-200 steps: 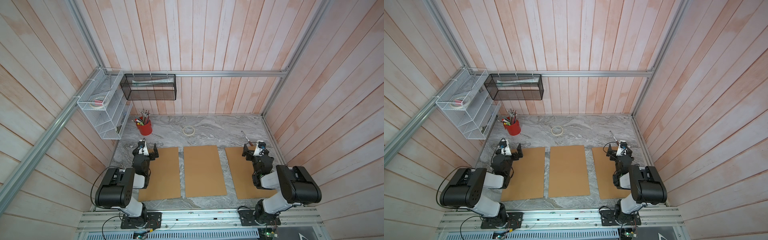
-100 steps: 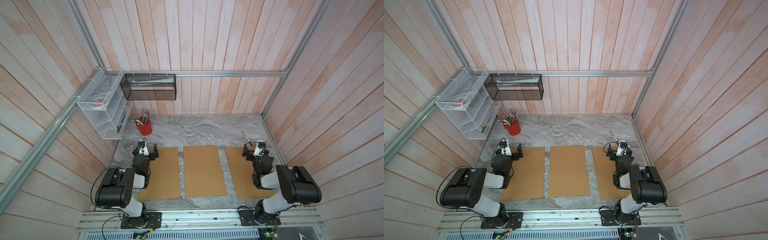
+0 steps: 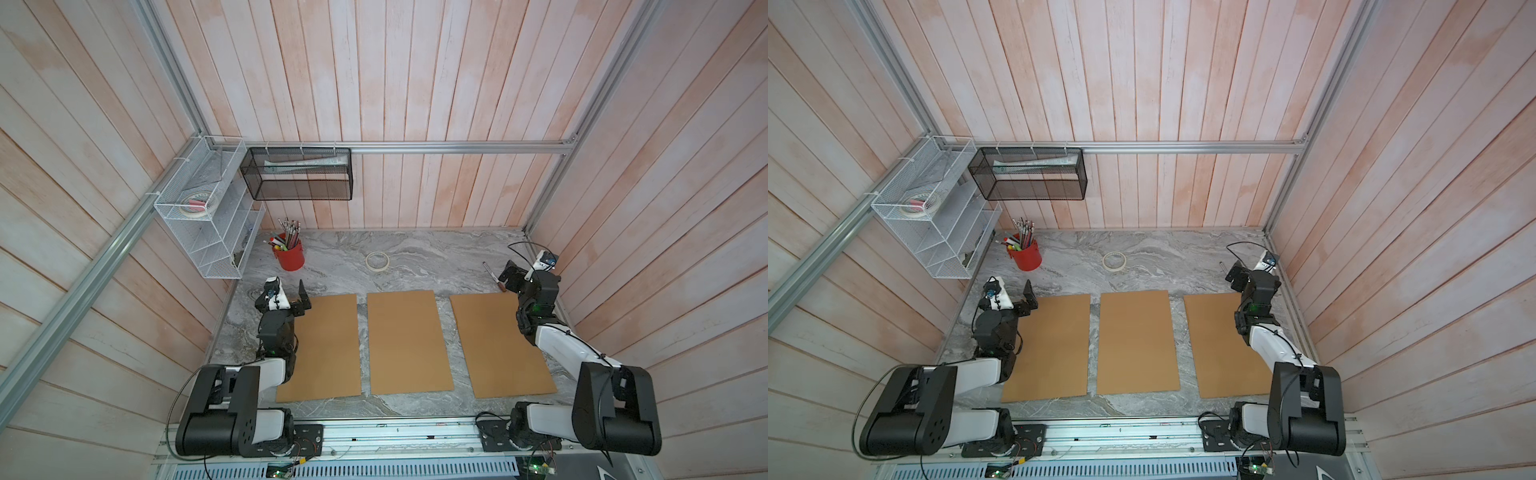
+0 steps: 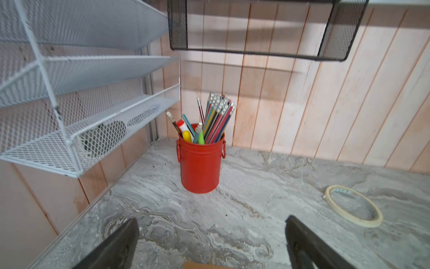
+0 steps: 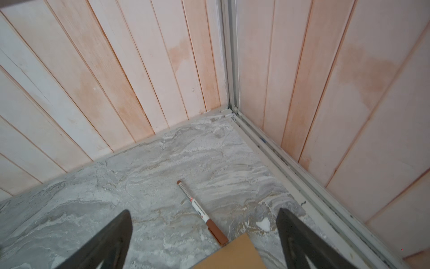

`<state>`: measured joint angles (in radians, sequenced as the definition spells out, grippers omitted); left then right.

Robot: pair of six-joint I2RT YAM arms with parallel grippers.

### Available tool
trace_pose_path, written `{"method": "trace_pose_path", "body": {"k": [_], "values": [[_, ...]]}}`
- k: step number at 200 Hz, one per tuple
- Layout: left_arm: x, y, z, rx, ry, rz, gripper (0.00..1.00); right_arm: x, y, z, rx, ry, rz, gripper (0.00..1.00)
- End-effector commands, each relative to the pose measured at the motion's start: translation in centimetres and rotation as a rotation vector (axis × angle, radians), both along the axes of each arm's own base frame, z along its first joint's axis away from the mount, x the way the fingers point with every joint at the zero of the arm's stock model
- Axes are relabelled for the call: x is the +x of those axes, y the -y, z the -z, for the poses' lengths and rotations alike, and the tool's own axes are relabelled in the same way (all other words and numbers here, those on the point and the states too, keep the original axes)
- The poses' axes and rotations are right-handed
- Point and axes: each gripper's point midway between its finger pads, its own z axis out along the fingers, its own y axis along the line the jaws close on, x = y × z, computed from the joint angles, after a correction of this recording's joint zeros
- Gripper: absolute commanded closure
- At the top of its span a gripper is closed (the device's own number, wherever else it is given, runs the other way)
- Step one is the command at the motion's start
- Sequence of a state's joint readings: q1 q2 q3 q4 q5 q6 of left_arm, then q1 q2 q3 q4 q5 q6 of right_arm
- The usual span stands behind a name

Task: Open the file bag
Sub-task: Pick up the file bag from the center of the board.

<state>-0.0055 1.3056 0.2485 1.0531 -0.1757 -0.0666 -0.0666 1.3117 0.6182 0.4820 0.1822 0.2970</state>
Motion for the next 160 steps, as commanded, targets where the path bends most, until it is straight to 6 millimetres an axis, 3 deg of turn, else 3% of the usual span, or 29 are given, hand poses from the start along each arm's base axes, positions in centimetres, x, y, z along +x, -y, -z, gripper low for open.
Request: {"method": "trace_pose_path", "body": {"k": [1, 12, 38, 74, 129, 160], "values": [[-0.1, -2.0, 0.4, -0.133, -0.089, -0.113, 0.00, -1.9, -1.8, 3.9, 0.140, -0.189, -0.054, 0.02], [0.5, -2.1, 0.8, -0.188, -0.160, -0.104, 0.00, -2.1, -2.4, 3.1, 0.166, -0.183, -0.074, 0.02], [1.7, -0.3, 1.6, -0.243, -0.284, -0.007, 0.00, -2.4, -4.6, 1.4, 0.173, -0.178, -0.162, 0.02], [1.7, 1.1, 0.4, -0.292, -0.348, 0.041, 0.00, -2.7, -8.8, -0.2, 0.162, -0.189, -0.283, 0.02], [0.5, 3.1, 1.9, -0.428, -0.512, 0.076, 0.00, -2.7, -18.4, -0.7, 0.196, -0.216, -0.516, 0.02], [-0.2, 4.5, 3.0, -0.459, -0.572, 0.105, 0.00, -3.3, -24.3, -2.3, 0.275, -0.200, -0.679, 0.03]]}}
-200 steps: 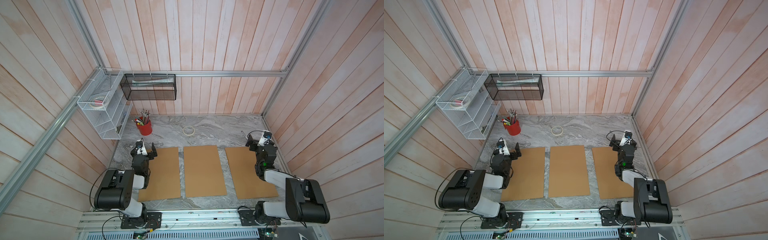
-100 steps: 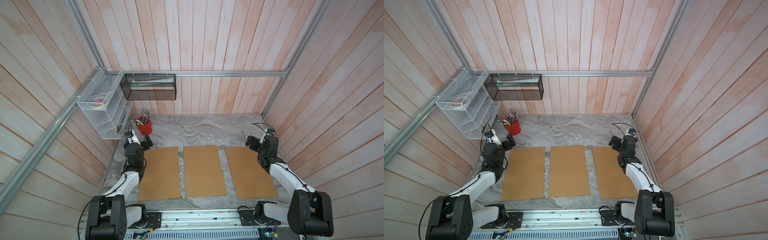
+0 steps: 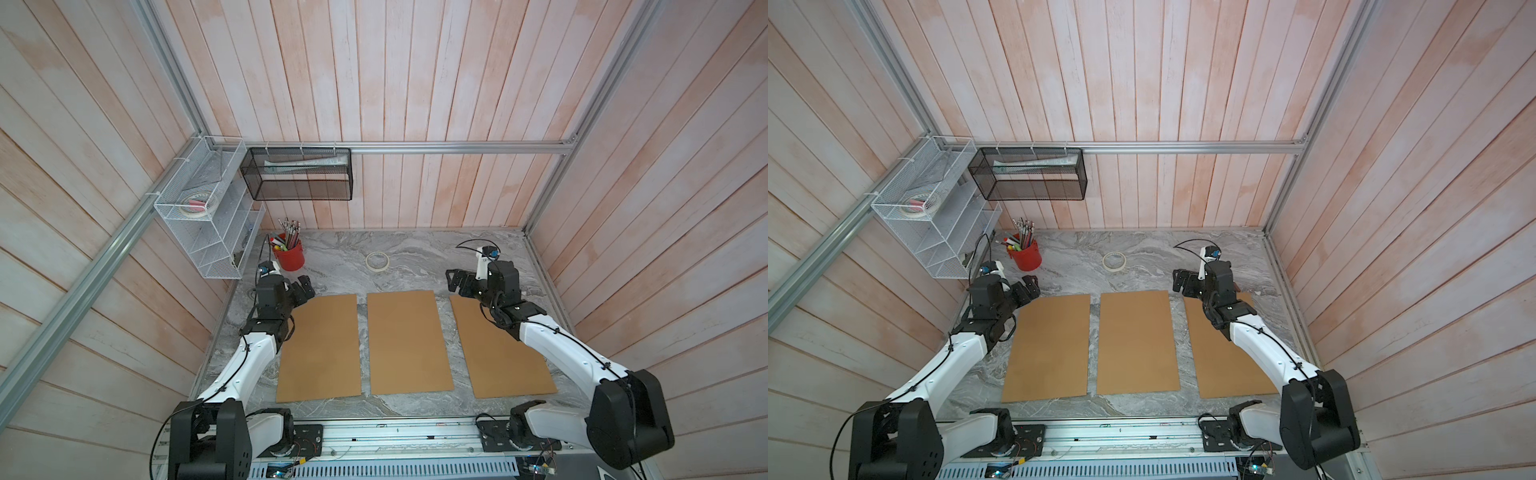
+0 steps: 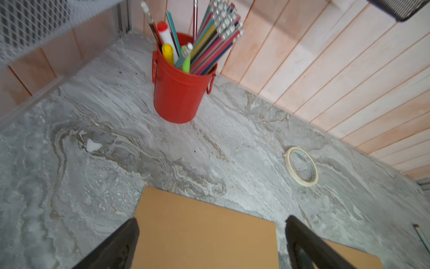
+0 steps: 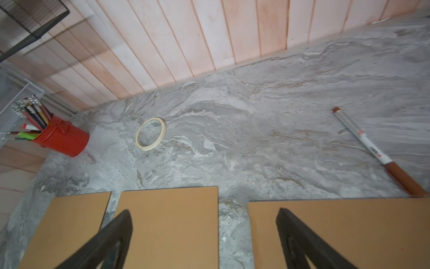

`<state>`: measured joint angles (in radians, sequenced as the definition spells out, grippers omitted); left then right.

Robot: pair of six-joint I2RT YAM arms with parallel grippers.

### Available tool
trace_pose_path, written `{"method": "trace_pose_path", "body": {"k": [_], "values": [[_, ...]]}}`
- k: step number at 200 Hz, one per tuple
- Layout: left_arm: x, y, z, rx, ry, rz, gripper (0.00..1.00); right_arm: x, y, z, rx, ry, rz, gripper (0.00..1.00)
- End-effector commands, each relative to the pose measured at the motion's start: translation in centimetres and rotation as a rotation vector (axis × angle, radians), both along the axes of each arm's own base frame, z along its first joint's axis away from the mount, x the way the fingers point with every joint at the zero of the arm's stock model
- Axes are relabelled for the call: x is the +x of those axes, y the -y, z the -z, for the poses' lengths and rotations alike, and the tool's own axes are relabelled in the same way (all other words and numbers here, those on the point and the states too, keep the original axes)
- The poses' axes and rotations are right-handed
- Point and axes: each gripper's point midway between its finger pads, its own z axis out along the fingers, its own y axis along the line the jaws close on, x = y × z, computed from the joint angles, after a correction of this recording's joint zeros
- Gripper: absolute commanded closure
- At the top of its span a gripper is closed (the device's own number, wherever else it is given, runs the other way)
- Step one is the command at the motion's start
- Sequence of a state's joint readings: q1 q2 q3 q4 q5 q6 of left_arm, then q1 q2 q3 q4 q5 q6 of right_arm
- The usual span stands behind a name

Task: Open the file bag
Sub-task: Pick up the file bag from the center of the board.

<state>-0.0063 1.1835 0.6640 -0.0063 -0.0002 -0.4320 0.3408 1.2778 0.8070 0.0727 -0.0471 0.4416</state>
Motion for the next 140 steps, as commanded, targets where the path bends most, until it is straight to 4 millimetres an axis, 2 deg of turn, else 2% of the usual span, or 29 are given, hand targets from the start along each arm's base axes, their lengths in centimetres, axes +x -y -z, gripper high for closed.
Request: {"method": "trace_pose_path", "body": {"k": [1, 30, 68, 108, 140], "values": [[-1.0, 1.5, 1.2, -0.067, -0.085, 0.033, 0.00, -0.5, -4.3, -1.6, 0.093, -0.006, -0.112, 0.03], [-1.6, 2.1, 2.3, -0.095, -0.125, 0.037, 0.00, -1.4, -9.5, -2.0, 0.134, -0.037, -0.223, 0.07], [-2.0, 2.7, 4.3, -0.125, -0.196, 0.050, 0.00, -2.7, -15.9, -0.4, 0.184, -0.106, -0.360, 0.13], [-3.0, 2.9, 6.1, -0.132, -0.273, 0.048, 0.00, -3.6, -20.8, 1.2, 0.234, -0.172, -0.444, 0.17], [-4.0, 3.1, 7.3, -0.148, -0.335, 0.035, 0.00, -4.1, -23.9, 2.5, 0.254, -0.222, -0.489, 0.19]]}}
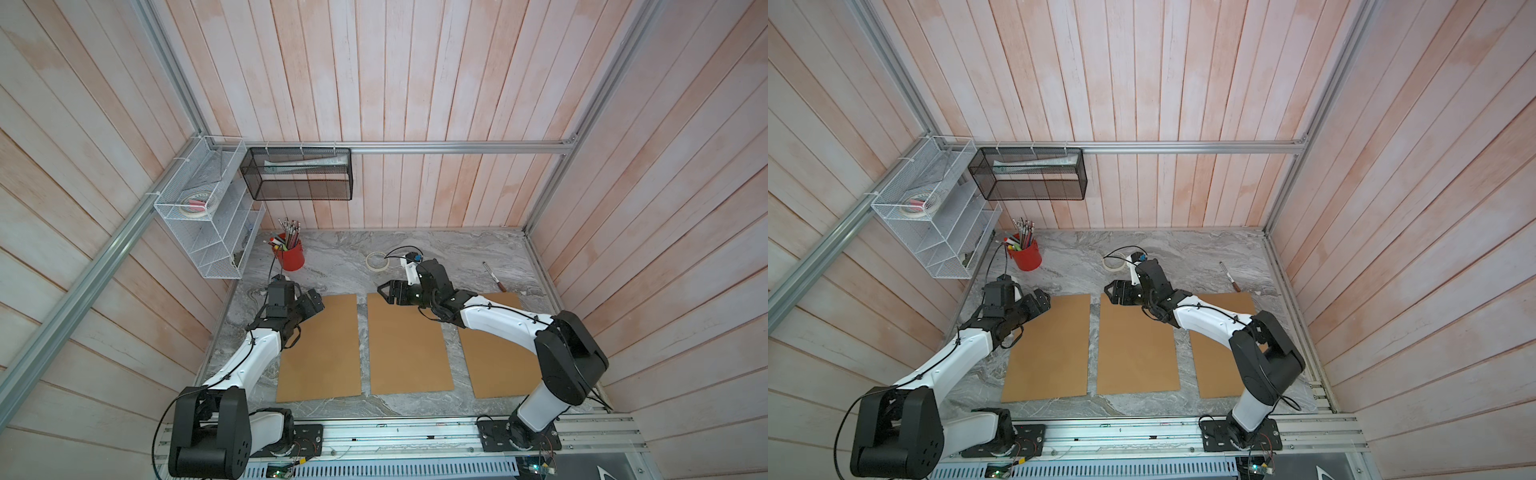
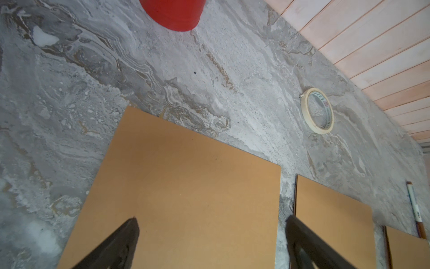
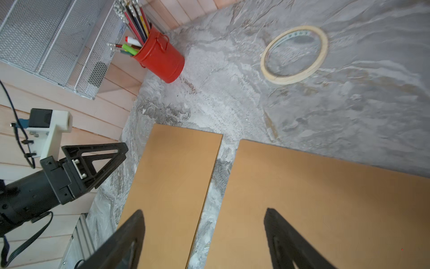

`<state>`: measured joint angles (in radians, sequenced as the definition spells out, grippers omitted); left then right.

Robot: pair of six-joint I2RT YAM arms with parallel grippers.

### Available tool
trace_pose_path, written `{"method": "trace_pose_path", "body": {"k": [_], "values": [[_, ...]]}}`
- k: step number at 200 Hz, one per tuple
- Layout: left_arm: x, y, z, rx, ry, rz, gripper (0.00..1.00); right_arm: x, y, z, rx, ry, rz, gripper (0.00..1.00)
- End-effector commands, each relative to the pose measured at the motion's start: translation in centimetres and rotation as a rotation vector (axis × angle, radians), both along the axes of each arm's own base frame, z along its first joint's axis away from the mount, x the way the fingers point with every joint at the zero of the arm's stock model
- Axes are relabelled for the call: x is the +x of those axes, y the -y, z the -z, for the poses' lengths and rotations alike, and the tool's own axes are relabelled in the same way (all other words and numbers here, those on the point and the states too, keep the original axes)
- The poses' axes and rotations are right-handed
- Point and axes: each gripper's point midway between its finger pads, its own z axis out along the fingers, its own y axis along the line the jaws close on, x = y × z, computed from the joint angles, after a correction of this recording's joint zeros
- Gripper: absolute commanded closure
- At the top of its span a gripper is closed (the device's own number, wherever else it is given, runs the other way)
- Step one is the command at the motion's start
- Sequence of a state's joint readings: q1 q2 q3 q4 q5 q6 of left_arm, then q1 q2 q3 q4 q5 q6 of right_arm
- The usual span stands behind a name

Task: Open the file bag
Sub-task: Pick up the file bag from the center of the board.

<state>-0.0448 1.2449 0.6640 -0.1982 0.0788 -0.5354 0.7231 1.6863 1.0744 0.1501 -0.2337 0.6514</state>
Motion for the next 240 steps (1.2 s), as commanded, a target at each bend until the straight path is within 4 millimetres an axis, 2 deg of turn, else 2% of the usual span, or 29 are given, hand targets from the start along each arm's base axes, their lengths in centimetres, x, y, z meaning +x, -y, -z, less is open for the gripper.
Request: {"method": "trace_pose_path", "body": {"k": [1, 24, 57, 135, 166, 208, 240], "values": [[-1.1, 0.4, 1.5, -0.022, -0.076, -0.001, 0.00, -0.3, -2.8, -1.1, 0.067, -0.015, -0.042, 0.19], [-1.6, 0.5, 2.3, -0.019, -0.113, -0.008, 0.00, -0.7, -4.7, -0.3, 0.072, -0.045, -0.073, 0.22], [-2.3, 0.7, 3.4, -0.026, -0.160, -0.010, 0.14, -1.4, -6.5, 1.0, 0.082, -0.101, -0.105, 0.25], [-3.5, 0.8, 5.1, -0.035, -0.235, -0.015, 0.37, -2.7, -8.4, 4.4, 0.053, -0.206, -0.125, 0.30], [-3.9, 0.9, 6.1, -0.039, -0.272, -0.013, 0.49, -2.9, -9.0, 5.1, 0.033, -0.228, -0.134, 0.31], [-4.3, 1.1, 7.5, -0.052, -0.317, -0.017, 0.66, -3.1, -9.3, 6.5, 0.013, -0.267, -0.136, 0.32], [-4.9, 0.9, 8.5, -0.048, -0.347, -0.023, 0.72, -3.4, -9.3, 7.3, -0.006, -0.292, -0.129, 0.32]]}}
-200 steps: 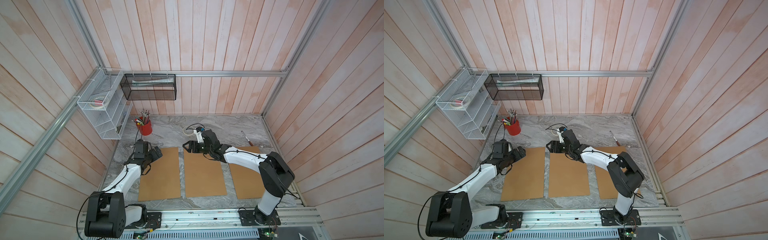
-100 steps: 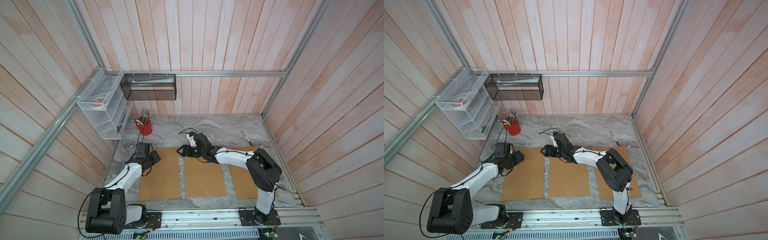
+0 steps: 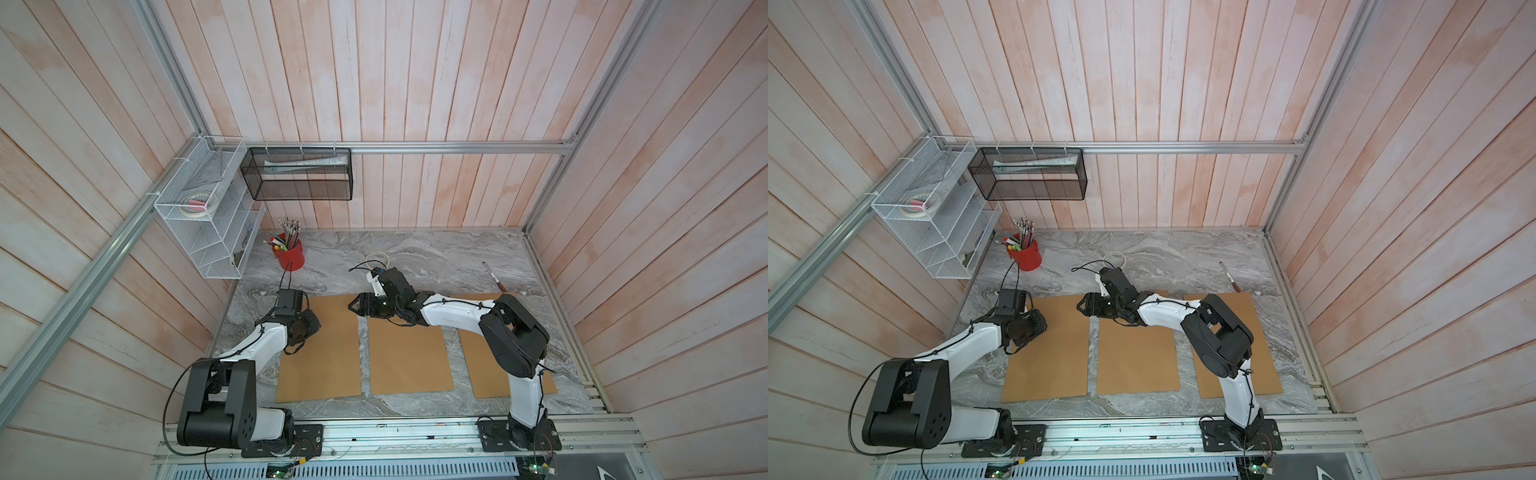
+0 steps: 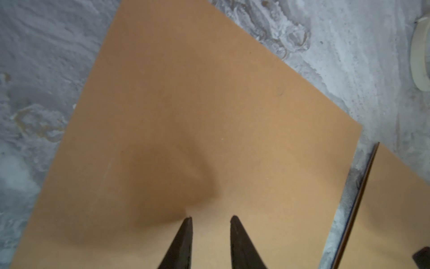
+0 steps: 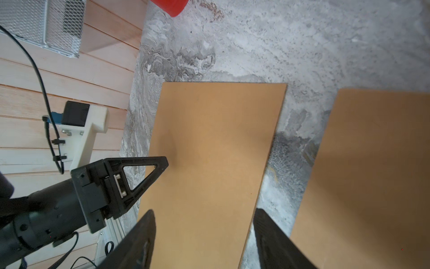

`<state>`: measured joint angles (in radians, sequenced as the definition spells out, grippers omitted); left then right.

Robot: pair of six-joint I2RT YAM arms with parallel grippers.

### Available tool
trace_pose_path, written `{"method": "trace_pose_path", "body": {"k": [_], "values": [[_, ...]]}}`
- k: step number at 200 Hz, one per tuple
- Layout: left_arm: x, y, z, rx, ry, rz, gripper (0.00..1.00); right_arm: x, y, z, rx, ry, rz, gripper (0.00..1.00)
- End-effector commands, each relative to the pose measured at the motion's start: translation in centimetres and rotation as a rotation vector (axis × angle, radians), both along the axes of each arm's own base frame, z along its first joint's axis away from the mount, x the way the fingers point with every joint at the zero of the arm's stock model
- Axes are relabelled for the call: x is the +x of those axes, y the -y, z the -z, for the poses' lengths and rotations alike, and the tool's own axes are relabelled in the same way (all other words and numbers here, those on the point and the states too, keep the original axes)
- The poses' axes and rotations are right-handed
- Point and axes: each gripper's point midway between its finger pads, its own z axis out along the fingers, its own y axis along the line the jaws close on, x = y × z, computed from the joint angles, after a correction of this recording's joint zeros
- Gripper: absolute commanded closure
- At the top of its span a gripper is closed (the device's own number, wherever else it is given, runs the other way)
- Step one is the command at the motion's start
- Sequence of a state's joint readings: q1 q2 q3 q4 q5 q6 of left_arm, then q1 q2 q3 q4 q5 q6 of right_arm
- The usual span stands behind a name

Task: Open the file bag
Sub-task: Pick up the file bag from the center of the board.

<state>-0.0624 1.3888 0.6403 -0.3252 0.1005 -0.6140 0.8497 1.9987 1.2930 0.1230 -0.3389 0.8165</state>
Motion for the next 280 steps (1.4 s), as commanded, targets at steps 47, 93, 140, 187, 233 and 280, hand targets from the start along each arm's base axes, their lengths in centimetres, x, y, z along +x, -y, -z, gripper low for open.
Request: {"method": "trace_pose_path", "body": {"k": [47, 93, 140, 187, 233, 280], "values": [[-2.0, -0.1, 2.7, 0.012, -0.084, -0.005, 0.76, -0.8, -0.4, 2.5, -0.063, -0.076, -0.012, 0.32], [-2.6, -0.3, 3.2, 0.020, -0.103, -0.012, 0.77, -1.0, -0.3, 4.0, -0.089, -0.107, -0.015, 0.33], [-2.9, -0.2, 3.6, 0.007, -0.105, -0.017, 0.78, -1.5, -0.7, 5.3, -0.102, -0.145, -0.037, 0.33], [-3.3, -0.1, 3.8, -0.004, -0.106, -0.021, 0.79, -1.6, -1.3, 6.2, -0.092, -0.170, -0.053, 0.33], [-3.6, 0.0, 4.1, -0.009, -0.110, -0.021, 0.79, -1.8, -2.0, 6.5, -0.060, -0.190, -0.077, 0.34], [-3.7, 0.2, 4.3, -0.008, -0.116, -0.014, 0.80, -1.8, -2.9, 5.3, -0.002, -0.173, -0.103, 0.35]]}}
